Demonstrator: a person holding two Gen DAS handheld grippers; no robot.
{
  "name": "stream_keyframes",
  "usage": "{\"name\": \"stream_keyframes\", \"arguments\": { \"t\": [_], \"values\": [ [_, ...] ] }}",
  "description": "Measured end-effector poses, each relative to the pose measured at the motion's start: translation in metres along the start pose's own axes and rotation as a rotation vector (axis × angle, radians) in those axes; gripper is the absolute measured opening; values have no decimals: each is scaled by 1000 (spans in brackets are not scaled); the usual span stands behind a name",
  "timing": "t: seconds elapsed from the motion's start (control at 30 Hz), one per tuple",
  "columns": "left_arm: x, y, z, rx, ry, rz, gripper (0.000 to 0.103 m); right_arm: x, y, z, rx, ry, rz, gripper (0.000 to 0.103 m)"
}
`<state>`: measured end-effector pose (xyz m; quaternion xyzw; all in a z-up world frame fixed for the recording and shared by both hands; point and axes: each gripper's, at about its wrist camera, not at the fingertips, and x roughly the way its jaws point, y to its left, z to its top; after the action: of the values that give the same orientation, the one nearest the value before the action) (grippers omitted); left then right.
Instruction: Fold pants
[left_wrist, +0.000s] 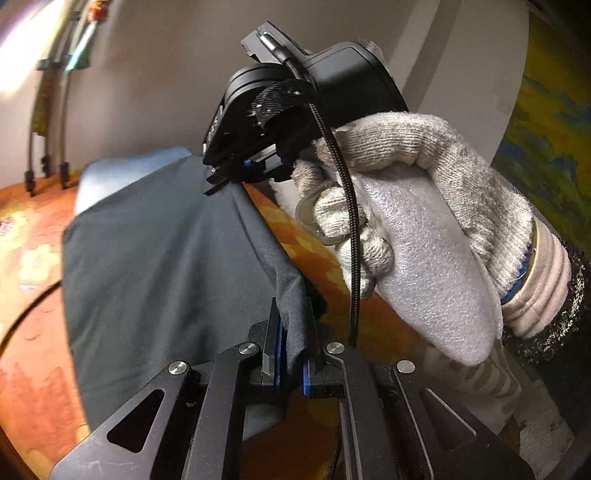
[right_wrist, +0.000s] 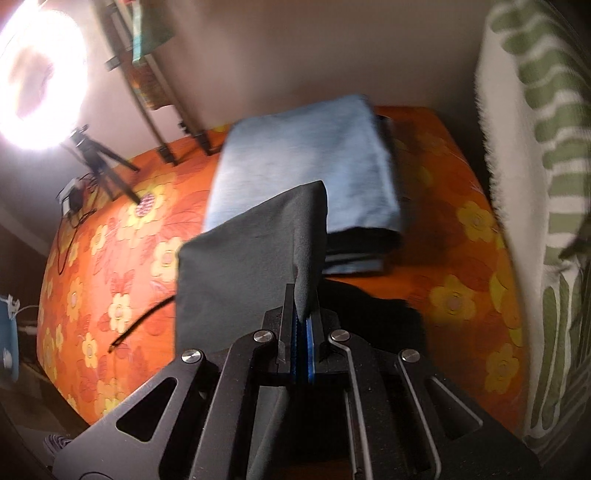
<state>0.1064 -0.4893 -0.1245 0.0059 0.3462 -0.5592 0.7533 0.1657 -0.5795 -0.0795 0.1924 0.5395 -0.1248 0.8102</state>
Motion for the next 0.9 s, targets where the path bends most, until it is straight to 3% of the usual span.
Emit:
{"name": "stream_keyframes", "arguments": {
  "t": [0.4,0.73,0.83,0.9],
  "values": [
    [53,-12,12,5,38,-30,6,18,-60,2,22,12,-15,3],
    [58,-11,16,31,89,-26,7,38,-89,-5,57,37,9,3],
    [62,-21,11,47,102,-24,14,39,-89,-4,42,32,-9,4],
    [57,-21,8,38,121,-30,29,36,-92,-3,58,28,-6,15]
  ]
}}
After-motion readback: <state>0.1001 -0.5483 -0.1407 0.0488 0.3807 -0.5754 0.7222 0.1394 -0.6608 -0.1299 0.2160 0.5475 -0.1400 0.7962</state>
